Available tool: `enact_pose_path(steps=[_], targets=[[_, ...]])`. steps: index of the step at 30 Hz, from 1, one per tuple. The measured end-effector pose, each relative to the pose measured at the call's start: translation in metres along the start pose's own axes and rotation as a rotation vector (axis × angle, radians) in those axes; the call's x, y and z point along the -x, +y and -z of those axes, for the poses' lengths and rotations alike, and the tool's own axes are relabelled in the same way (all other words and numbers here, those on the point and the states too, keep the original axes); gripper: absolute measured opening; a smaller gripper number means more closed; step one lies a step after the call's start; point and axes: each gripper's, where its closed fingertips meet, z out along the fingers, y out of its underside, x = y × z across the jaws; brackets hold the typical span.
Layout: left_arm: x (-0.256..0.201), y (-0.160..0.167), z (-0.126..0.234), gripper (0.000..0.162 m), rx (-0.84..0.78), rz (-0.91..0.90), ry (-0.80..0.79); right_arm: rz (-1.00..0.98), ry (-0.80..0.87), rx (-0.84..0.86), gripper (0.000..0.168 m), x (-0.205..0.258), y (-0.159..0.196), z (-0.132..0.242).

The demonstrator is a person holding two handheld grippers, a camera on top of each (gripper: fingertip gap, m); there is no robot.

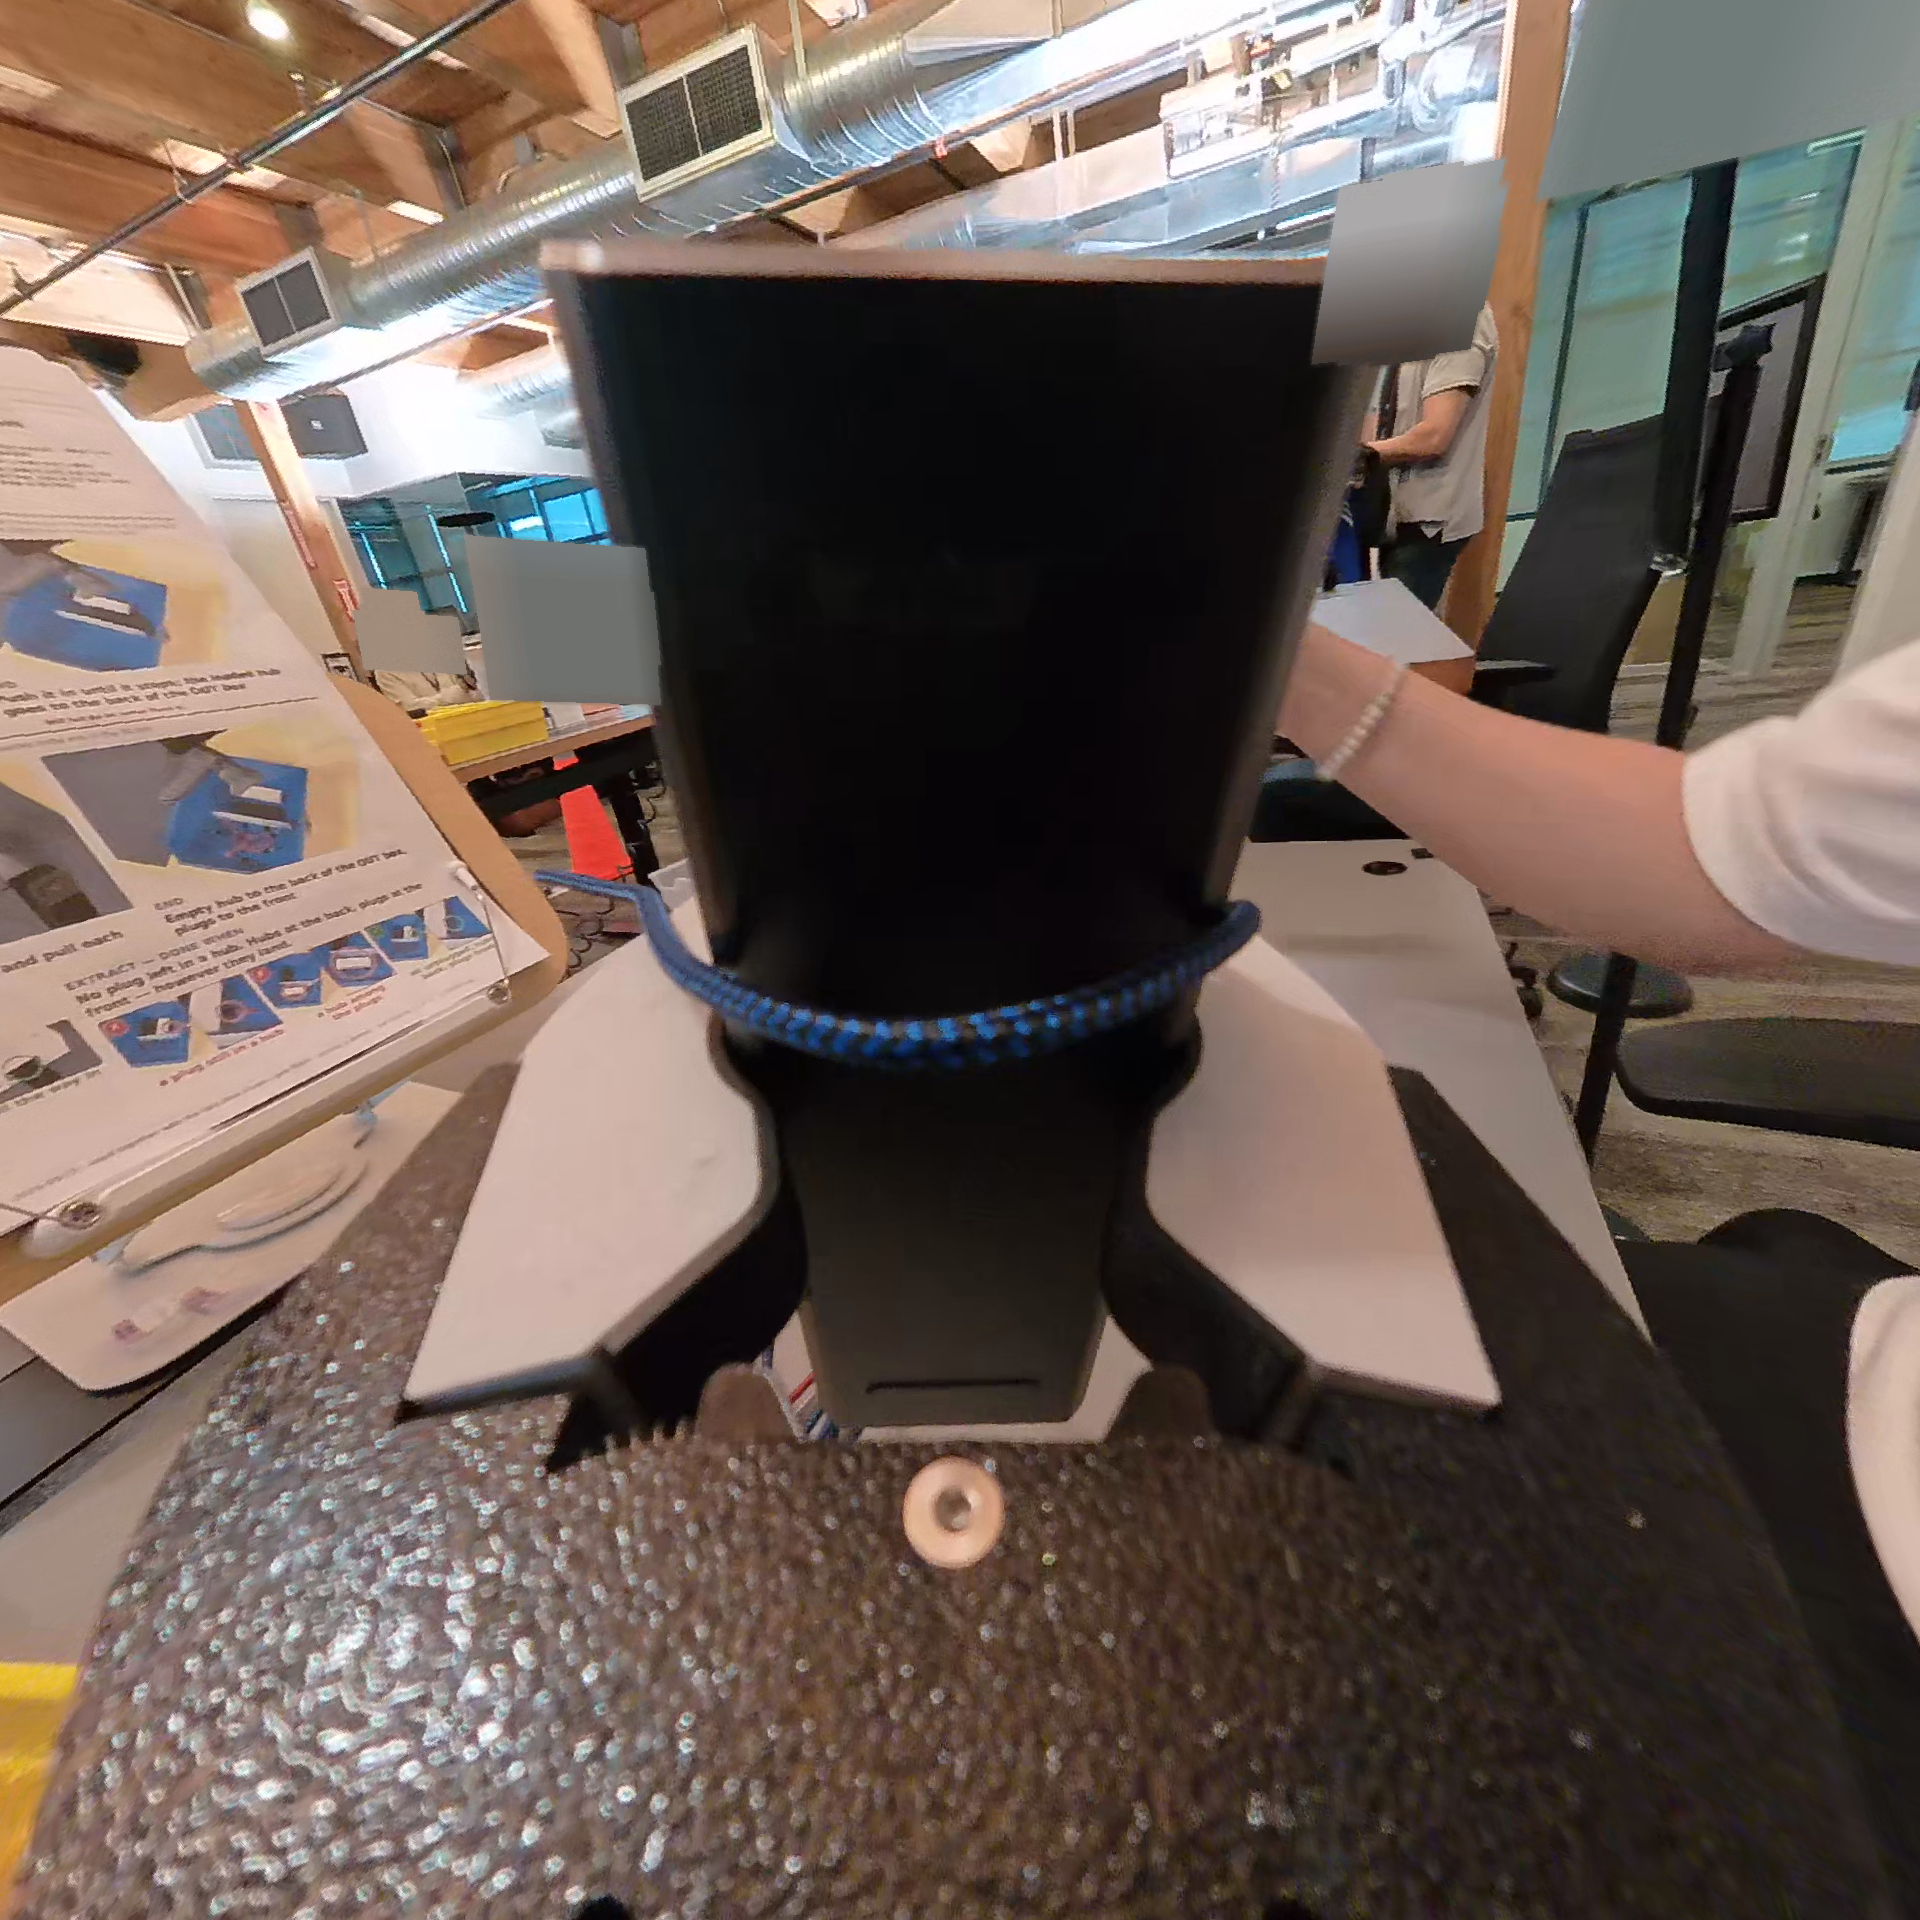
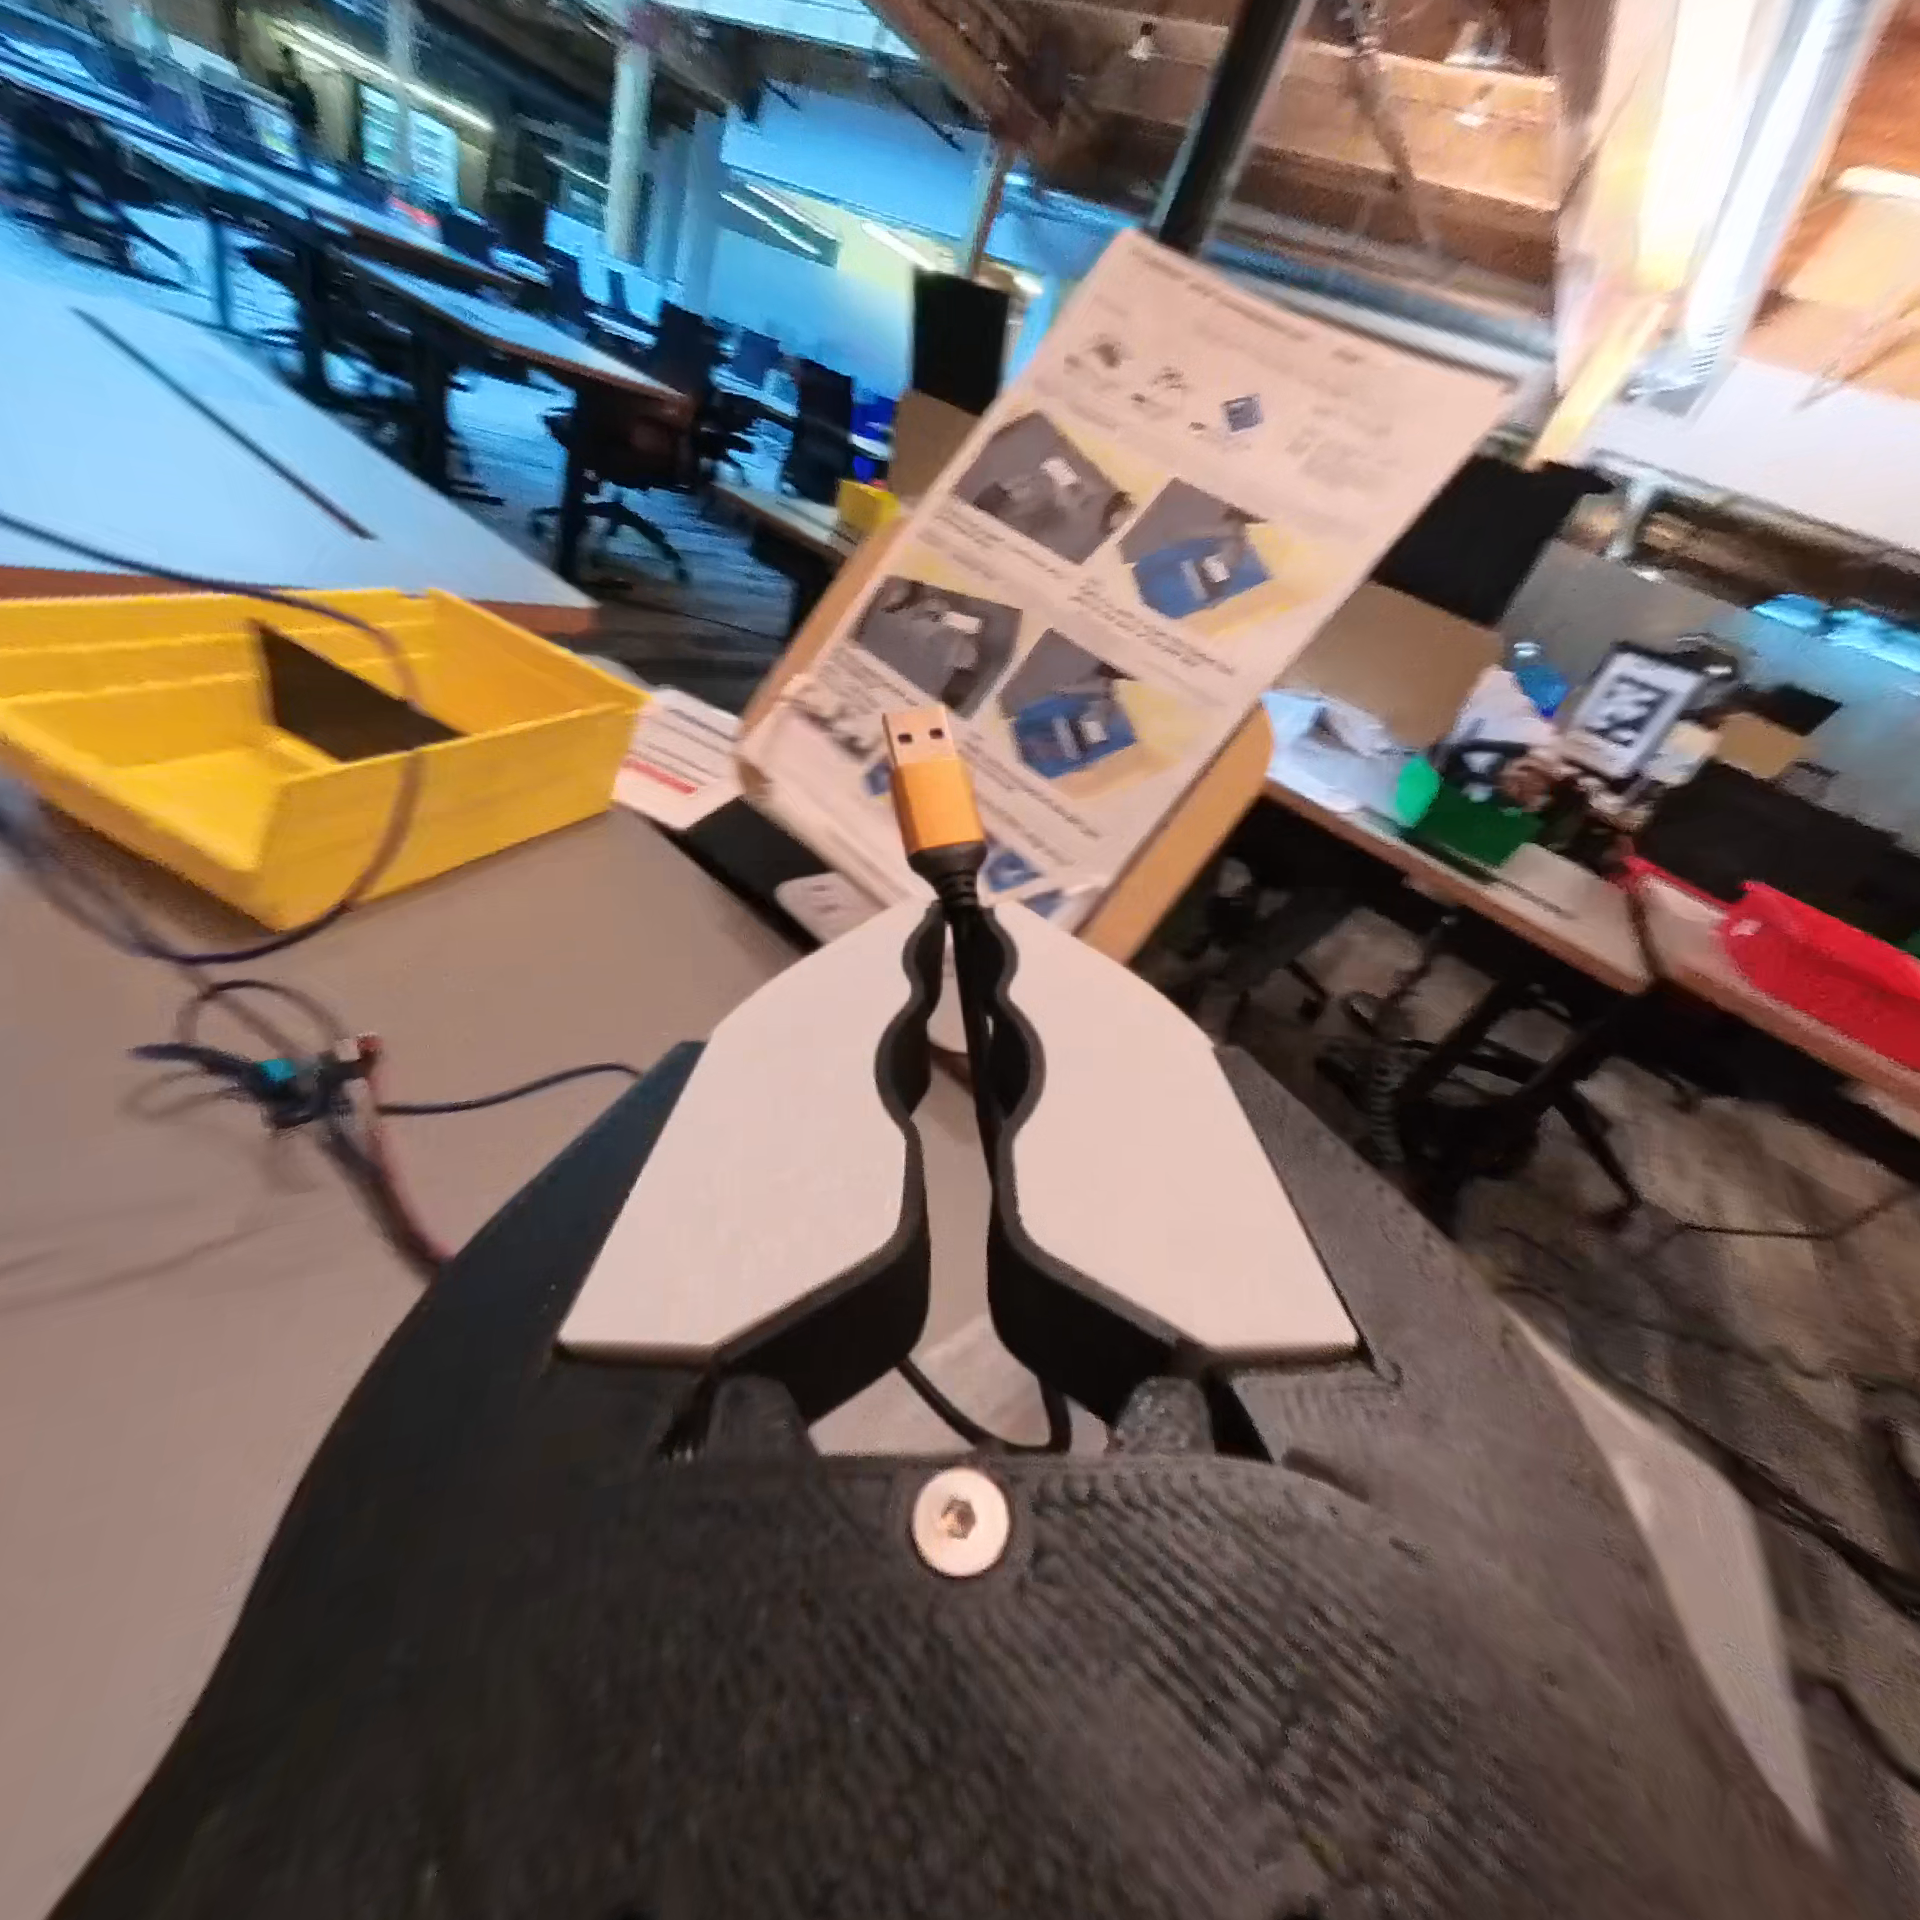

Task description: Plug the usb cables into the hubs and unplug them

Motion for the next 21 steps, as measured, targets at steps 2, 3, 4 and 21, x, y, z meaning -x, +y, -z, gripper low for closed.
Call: enact_pose_path(steps=[2, 3, 4, 21], targets=[[-0.001, 0.001, -0.002, 0.071, 0.001, 0.007, 0.011, 0.081, 0.089, 0.038, 0.006, -0.039, -0.004, -0.005], [-0.002, 0.001, -0.002, 0.071, -0.001, 0.009, 0.015, 0.105, 0.1, 0.071, 0.006, -0.052, 0.0, -0.008], [-0.002, 0.001, -0.002, 0.071, -0.002, 0.011, 0.021, 0.108, 0.117, 0.115, 0.006, -0.065, 0.01, -0.01], [-0.004, 0.011, -0.008, 0.071, -0.026, 0.099, 0.071, -0.304, 0.063, 0.574, 0.082, -0.091, 0.162, -0.008]])
